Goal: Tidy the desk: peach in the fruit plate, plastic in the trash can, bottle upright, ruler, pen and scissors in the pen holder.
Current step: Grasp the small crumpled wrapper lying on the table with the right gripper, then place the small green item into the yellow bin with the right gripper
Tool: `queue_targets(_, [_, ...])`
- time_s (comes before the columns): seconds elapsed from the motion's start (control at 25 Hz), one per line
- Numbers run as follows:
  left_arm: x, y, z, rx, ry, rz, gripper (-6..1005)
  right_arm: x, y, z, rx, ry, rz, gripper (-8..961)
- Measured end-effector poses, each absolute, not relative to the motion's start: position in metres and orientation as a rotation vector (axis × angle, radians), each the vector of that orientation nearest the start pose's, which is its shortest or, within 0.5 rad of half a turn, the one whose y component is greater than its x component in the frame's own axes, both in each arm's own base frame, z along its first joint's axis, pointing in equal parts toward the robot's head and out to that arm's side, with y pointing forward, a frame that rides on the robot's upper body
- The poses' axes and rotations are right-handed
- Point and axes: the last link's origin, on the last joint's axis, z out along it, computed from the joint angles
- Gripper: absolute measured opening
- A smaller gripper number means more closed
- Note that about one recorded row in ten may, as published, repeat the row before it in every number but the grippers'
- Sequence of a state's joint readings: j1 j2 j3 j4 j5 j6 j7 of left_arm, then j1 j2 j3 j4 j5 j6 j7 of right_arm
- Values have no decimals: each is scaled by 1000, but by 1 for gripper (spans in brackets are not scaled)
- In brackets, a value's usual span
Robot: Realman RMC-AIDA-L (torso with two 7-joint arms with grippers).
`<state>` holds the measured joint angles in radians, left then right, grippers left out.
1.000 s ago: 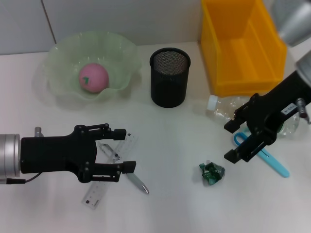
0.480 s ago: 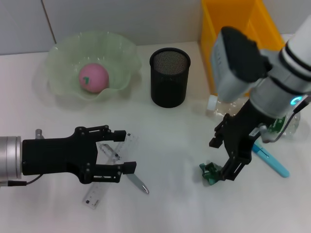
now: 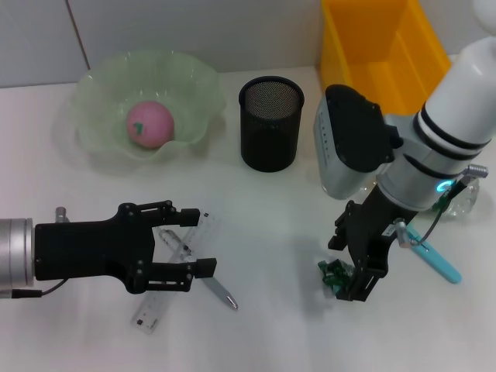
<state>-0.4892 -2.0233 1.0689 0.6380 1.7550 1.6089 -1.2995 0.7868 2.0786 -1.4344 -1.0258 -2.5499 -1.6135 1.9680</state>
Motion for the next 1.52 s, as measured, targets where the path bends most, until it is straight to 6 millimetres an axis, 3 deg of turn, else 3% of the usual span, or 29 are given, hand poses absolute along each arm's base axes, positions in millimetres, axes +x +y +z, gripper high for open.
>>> queue_targets(0.52, [-243, 307, -18, -2955, -404, -744, 828, 180, 347, -51, -3076, 143, -815, 827])
queue_targets(0.72, [-243, 308, -17, -2954, -402, -745, 828, 180, 348, -51, -3070, 139, -811, 664])
queue_targets(0.92, [-243, 308, -17, -2954, -401, -743, 828, 179, 349, -51, -3066, 147, -806, 425])
queue_targets(1.2, [-243, 308, -16, -2954, -399, -740, 828, 177, 350, -50, -3062, 145, -793, 374])
queue_targets(1.4, [-243, 308, -16, -2955, -398, -739, 828, 160, 359, -25, -3016, 166, -664, 337])
queue_targets(1.48, [-243, 308, -16, -2955, -398, -739, 828, 151, 366, -4, -2965, 186, -563, 319])
queue_targets(1.52, [-243, 308, -16, -2955, -398, -739, 828, 145, 375, 19, -2895, 213, -469, 311])
